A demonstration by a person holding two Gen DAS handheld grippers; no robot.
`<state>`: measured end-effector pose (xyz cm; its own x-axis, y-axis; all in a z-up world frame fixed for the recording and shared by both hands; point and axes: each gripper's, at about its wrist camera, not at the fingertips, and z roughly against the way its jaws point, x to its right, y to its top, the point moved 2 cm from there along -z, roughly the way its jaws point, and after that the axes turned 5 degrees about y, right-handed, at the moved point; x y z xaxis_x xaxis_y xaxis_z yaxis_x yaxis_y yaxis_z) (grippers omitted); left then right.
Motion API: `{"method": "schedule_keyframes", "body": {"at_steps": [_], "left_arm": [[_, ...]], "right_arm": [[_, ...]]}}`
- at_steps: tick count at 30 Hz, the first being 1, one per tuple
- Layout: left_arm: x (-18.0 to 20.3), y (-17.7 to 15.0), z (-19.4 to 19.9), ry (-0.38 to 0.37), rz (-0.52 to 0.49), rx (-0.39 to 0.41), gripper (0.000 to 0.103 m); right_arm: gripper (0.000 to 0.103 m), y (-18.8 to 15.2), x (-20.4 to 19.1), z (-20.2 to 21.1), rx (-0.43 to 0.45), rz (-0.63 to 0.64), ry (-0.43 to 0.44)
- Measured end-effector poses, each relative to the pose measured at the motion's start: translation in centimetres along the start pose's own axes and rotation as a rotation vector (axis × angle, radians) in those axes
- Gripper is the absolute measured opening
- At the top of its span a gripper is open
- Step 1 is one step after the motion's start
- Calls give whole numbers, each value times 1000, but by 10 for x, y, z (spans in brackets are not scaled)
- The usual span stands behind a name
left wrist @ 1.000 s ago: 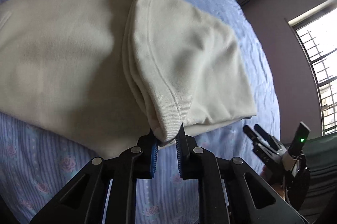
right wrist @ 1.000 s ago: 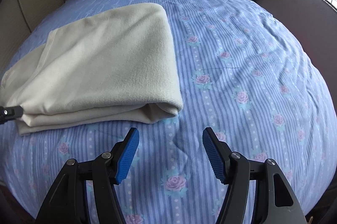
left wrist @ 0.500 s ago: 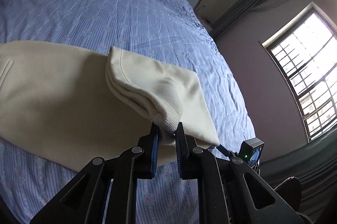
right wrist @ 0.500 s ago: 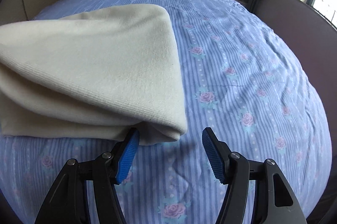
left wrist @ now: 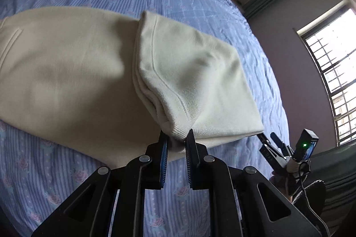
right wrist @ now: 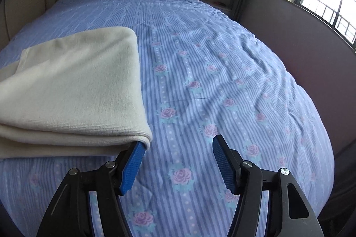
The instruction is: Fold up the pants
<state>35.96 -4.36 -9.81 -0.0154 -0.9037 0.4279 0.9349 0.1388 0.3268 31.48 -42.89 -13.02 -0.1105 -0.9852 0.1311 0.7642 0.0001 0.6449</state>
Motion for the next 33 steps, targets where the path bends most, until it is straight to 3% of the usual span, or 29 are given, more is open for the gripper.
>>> {"method": "schedule_keyframes", "body": {"at_steps": [2, 5, 9, 13, 15, 18, 21, 24, 28, 30, 33], "left_arm": [[-8, -5, -10, 7, 31, -40, 16], [-11, -17, -15, 67, -4, -53, 16], [-7, -29, -18, 128, -54, -62, 14], [-26, -36, -7, 196, -12, -63, 20], [-32, -40, 4, 188, -5, -66, 23], [-35, -34, 26, 167, -17, -21, 33], [-26, -13, 44, 148, -115, 61, 42], [-16, 12, 53, 115, -244, 142, 44], [-11, 49, 43, 30, -312, 153, 45], [-13, 65, 30, 21, -305, 154, 45], [-19, 86, 6, 12, -265, 146, 45]], "right_arm": [[62, -4, -4, -2, -31, 25, -34], [61, -13, 7, -1, -69, 62, -226], [62, -12, 23, 22, -46, -25, -142], [63, -3, 6, 53, 7, 25, -136], [63, 3, -10, 69, 37, 63, -121], [64, 12, -35, 90, 83, 109, -62], [64, 24, -58, 104, 95, 113, 39], [64, 34, -84, 112, 73, 86, 203], [64, 43, -132, 114, 45, 85, 420], [64, 43, -158, 113, 66, 137, 464], [64, 41, -188, 95, 54, 232, 442]]}}
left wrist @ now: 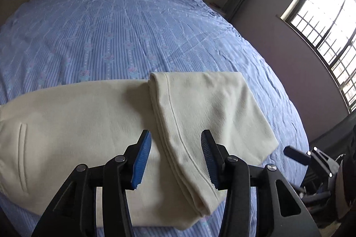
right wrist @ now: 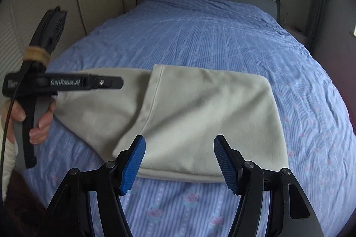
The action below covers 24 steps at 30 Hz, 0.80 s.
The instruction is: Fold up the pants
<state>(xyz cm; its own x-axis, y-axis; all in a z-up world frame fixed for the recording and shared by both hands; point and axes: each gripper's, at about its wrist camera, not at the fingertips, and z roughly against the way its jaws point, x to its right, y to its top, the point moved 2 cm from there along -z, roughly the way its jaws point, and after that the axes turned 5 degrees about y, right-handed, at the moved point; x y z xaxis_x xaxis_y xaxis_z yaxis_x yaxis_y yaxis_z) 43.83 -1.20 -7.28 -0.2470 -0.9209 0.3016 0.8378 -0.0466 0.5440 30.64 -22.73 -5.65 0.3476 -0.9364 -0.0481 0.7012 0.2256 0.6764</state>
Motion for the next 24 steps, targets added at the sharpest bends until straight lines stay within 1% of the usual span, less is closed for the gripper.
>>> {"method": "schedule_keyframes", "body": {"at_steps": [2, 4, 6, 7, 9, 10, 12, 14, 18, 20, 22, 24], "left_arm": [[-7, 9, -16, -18, 12, -13, 45], [-14, 18, -32, -8, 15, -8, 45], [-19, 27, -47, 5, 17, -3, 45], [-20, 31, -53, 3, 16, 1, 45], [-20, 39, -66, 23, 15, 13, 43], [-19, 42, -71, 27, 10, 18, 35], [-15, 47, -79, 15, -9, 19, 25], [-11, 51, -83, 10, -20, 31, 25], [-6, 56, -90, 26, -28, 49, 25], [-5, 56, -93, 34, -26, 44, 22], [-5, 56, -99, 75, -26, 18, 14], [-5, 57, -100, 82, -17, 7, 14]], "right_arm": [[64, -3, -5, -22, -50, 24, 11], [63, -6, -6, -38, -86, 31, 25], [63, -7, -2, -45, -101, 17, 24], [63, -7, 2, -47, -103, 4, 24], [63, -4, 11, -51, -99, -32, 15], [63, -3, 15, -52, -94, -45, 9], [63, -1, 24, -56, -91, -63, -3], [63, -1, 31, -58, -91, -80, -3], [63, 0, 35, -54, -80, -98, 6], [63, 1, 35, -53, -71, -101, 9], [63, 2, 36, -51, -63, -103, 13], [63, 3, 35, -51, -61, -99, 11]]}}
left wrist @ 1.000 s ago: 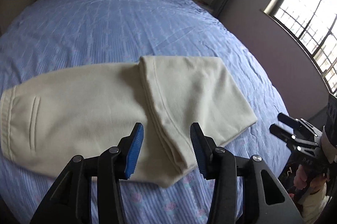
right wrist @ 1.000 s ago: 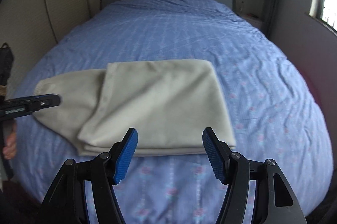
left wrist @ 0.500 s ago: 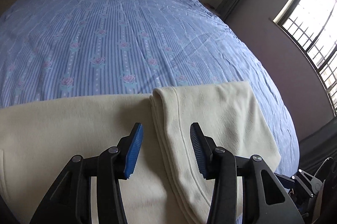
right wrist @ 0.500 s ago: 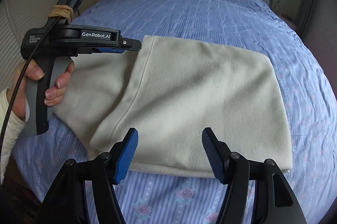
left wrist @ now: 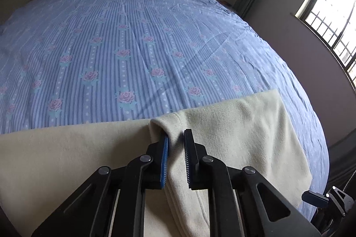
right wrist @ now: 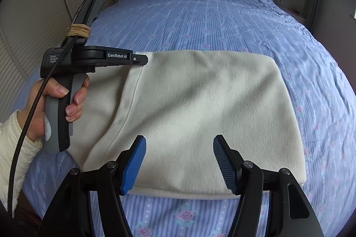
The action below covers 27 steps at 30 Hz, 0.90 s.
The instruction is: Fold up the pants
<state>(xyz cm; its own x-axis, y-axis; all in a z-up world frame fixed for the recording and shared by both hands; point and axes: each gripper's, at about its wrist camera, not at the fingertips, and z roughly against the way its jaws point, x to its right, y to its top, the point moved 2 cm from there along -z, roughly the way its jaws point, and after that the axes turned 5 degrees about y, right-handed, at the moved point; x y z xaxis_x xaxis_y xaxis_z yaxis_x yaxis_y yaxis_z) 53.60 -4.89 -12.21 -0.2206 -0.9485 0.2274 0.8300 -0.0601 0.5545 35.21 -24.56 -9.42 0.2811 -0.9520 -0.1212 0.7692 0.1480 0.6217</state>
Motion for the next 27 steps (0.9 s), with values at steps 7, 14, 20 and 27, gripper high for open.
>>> {"method": "schedule_keyframes", "body": {"at_steps": [7, 14, 20, 27], "left_arm": [[6, 1, 9, 61, -28, 61, 5], [-2, 7, 13, 58, -4, 98, 5], [-15, 3, 19, 140, 1, 102, 22], [-44, -22, 104, 197, -23, 138, 52]], "right_arm": [[63, -2, 2, -1, -4, 3, 10], [63, -1, 4, -2, -4, -19, 20], [63, -4, 2, -8, -40, -20, 14], [63, 0, -7, 8, 1, -46, 10]]}}
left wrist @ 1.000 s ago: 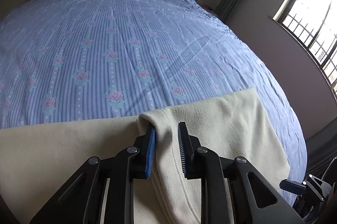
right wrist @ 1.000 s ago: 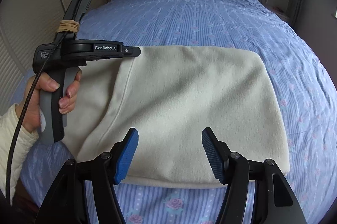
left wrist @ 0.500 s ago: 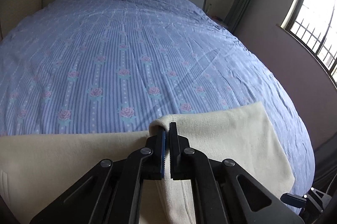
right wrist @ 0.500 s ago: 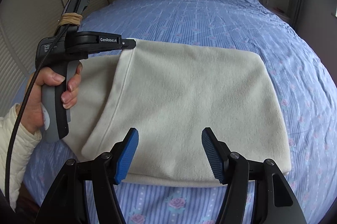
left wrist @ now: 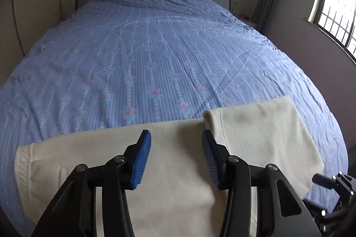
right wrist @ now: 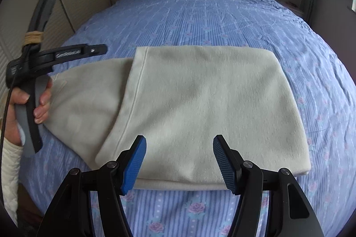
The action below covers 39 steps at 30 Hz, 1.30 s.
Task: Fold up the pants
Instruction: 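Grasp the elastic waistband with the left gripper and lift it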
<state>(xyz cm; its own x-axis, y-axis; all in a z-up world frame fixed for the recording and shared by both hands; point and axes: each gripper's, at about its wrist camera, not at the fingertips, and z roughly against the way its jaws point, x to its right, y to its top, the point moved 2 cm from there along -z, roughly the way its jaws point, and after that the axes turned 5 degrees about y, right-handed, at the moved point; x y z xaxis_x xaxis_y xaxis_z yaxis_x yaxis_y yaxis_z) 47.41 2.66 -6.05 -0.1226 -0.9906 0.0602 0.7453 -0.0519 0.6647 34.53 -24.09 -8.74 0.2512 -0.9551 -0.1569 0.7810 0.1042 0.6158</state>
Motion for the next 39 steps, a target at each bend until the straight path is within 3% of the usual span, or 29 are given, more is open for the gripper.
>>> {"method": "schedule_keyframes", "body": {"at_steps": [3, 5, 9, 13, 22, 29, 35, 37, 39], "left_arm": [[-30, -17, 40, -6, 31, 3, 65], [-51, -32, 67, -5, 44, 13, 66], [-95, -67, 108, 52, 96, 70, 80], [-140, -110, 124, 56, 179, 73, 82], [-210, -182, 91, -62, 436, 20, 82], [-229, -204, 48, -190, 631, 31, 82], [-224, -199, 33, -164, 642, 101, 81], [-224, -189, 24, -153, 634, 103, 72], [-228, -181, 14, -151, 663, 105, 71]], "right_arm": [[63, 4, -15, 11, 29, 18, -14], [64, 6, -28, 16, 39, 31, -13], [70, 6, -65, 17, 34, 67, 18], [71, 5, -111, 12, 38, 148, 23], [71, 1, -191, -23, 34, 181, 106], [71, 1, -203, -50, 5, 136, 123], [71, 6, -204, -61, 8, 129, 121], [71, 7, -202, -65, 2, 131, 117], [71, 9, -201, -68, 0, 131, 107]]}}
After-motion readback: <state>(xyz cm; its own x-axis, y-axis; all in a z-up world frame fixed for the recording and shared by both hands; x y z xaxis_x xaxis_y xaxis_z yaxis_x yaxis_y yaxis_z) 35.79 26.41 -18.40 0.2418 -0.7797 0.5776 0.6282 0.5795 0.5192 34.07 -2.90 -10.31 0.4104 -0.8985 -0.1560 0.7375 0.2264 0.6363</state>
